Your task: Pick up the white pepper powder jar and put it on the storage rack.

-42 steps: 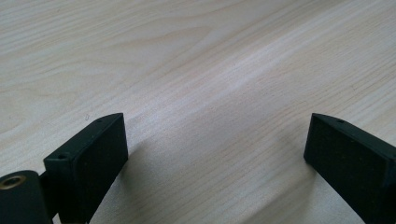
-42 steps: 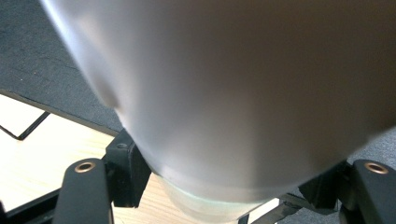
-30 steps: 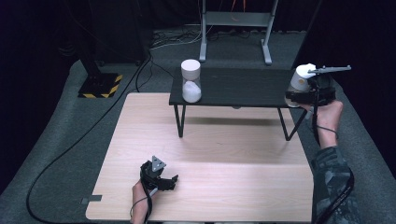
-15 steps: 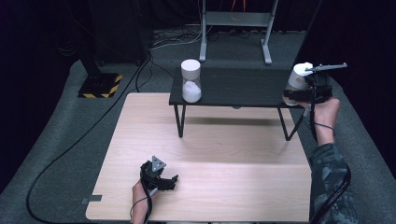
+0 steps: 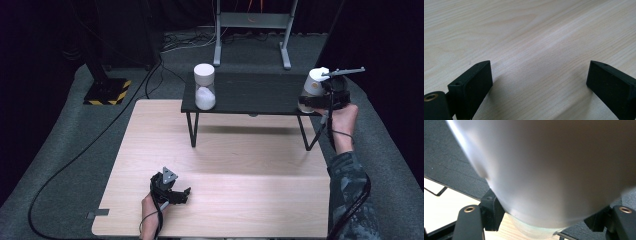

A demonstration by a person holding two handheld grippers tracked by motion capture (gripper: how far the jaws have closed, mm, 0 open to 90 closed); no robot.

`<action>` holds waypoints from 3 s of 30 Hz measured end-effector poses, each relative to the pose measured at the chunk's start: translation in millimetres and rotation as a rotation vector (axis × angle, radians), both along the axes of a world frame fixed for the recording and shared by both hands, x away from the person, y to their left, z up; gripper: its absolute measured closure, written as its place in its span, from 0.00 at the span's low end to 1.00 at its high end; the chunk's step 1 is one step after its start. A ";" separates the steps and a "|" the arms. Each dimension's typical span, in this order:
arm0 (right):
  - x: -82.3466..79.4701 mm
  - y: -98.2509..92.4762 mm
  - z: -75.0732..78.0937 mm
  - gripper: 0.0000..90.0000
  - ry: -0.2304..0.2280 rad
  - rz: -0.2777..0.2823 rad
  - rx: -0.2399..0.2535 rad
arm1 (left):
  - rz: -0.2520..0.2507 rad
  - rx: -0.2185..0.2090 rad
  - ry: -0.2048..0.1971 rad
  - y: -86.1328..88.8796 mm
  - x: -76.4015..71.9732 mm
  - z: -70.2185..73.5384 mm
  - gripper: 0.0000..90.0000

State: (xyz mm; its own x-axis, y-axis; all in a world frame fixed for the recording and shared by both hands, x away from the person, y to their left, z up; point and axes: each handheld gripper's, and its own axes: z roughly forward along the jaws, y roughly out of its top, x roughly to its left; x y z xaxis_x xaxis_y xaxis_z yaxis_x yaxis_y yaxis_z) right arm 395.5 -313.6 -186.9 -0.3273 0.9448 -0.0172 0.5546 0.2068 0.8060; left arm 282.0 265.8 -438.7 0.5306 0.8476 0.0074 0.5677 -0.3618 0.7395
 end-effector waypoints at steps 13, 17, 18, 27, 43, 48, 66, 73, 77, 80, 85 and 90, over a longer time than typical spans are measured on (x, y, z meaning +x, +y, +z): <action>5.7 7.4 -0.4 0.33 0.004 0.013 -0.007 | -0.001 0.001 0.000 -0.1 -0.3 0.1 0.07; 7.9 9.1 -0.4 0.33 0.006 0.016 -0.012 | -0.002 0.003 -0.001 0.0 -0.2 0.2 0.07; 8.3 9.5 -0.4 0.33 0.008 0.016 -0.012 | -0.003 0.002 -0.002 0.0 -0.2 0.1 0.07; 13.6 11.2 -3.4 0.33 0.016 0.013 -0.015 | -0.006 0.006 -0.002 0.0 -0.2 0.5 0.07; 9.8 2.1 -17.3 0.33 -0.020 0.013 0.031 | -0.007 0.012 -0.012 -1.2 -1.9 0.0 0.07; 9.2 3.5 -17.6 0.33 -0.023 0.013 0.025 | -0.004 0.010 -0.011 -1.3 -2.0 -0.2 0.07; 5.4 8.8 -19.0 0.07 -0.030 0.001 0.037 | -0.009 0.007 -0.008 -0.5 -1.3 -0.1 0.08; -8.1 23.3 -18.8 0.00 -0.042 -0.004 -0.003 | -0.011 0.009 -0.008 -0.2 -1.0 0.1 0.08; -22.4 25.4 -26.1 0.00 -0.047 -0.016 -0.026 | -0.010 0.008 -0.010 -0.5 -1.4 -0.2 0.08; -36.9 24.8 -38.8 0.00 -0.060 -0.016 -0.028 | -0.009 0.008 -0.010 -0.7 -1.5 -0.2 0.08; -64.3 23.6 -71.1 0.00 -0.074 -0.022 -0.034 | -0.007 0.009 -0.011 -1.1 -1.8 -0.3 0.08; -89.7 20.2 -119.4 0.00 -0.061 -0.007 -0.035 | -0.008 0.012 -0.011 -1.2 -1.6 0.1 0.07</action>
State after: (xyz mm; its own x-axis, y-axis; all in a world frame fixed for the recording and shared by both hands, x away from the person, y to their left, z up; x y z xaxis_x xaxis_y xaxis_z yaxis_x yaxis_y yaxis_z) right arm 305.8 -293.4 -306.3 -0.3182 0.9454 -0.0705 0.5058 0.2322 0.8308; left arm 280.4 264.6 -438.6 0.5374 0.8430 0.0230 0.5568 -0.3752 0.7411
